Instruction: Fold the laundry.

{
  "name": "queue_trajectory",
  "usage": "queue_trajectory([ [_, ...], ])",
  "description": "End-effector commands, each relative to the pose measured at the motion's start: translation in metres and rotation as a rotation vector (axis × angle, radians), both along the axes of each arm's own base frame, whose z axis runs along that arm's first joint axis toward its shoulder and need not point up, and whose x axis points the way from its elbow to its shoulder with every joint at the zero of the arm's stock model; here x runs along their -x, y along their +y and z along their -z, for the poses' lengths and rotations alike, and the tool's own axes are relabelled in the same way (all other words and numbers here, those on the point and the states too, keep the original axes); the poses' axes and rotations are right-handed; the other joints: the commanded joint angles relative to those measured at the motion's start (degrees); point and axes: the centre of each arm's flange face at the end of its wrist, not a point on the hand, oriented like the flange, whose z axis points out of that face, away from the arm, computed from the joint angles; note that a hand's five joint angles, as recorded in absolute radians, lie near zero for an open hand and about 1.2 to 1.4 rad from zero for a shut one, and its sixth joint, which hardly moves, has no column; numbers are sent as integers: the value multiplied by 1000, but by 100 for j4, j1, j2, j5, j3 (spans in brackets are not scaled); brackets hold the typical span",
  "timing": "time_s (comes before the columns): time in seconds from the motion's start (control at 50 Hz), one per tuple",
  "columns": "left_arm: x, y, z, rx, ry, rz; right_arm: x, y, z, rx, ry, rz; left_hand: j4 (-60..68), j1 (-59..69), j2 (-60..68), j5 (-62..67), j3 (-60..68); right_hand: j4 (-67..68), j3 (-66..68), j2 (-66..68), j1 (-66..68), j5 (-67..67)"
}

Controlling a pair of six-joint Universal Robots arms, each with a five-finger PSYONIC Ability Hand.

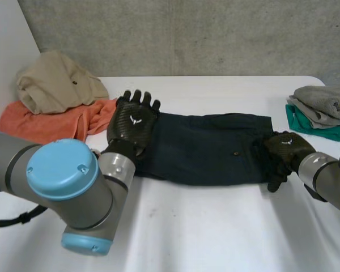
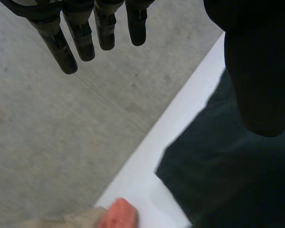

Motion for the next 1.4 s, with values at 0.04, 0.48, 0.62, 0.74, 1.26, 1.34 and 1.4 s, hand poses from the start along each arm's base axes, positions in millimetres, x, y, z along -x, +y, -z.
queue_trajectory([
  [0.04,-7,6,11,-74,10,-5,2,-12,31,21,11,-14,-128,-64,-135,-244,-174,991,1010,999,887,958],
  [0.48,-17,16,-13,-57,29,-7,30,-36,-14,380,459,10,-128,-64,-135,-244,-174,6707,6726,6716,6603,6675],
  [0.62,-20,19,-20,-67,73,-4,-56,-6,-34,674,497,-303,-145,-80,-152,-261,-191,6707,6726,6716,6603,6675],
  [0.74,-22,19,-32,-61,129,-5,-121,33,-22,841,373,-581,-145,-80,-152,-261,-191,6707,6726,6716,6603,6675],
  [1.26,-19,-15,-61,7,210,6,-115,44,-65,415,-396,-350,-145,-80,-152,-261,-191,-293,-274,-284,-397,-325],
  [1.34,13,-4,-51,-49,224,166,-82,26,-69,312,-392,-191,-44,20,-52,-160,-90,-293,-274,-284,-397,-325],
  [1.4,31,2,-40,-107,208,233,-72,22,-64,218,-375,-152,-27,37,-35,-143,-73,-293,-274,-284,-397,-325],
])
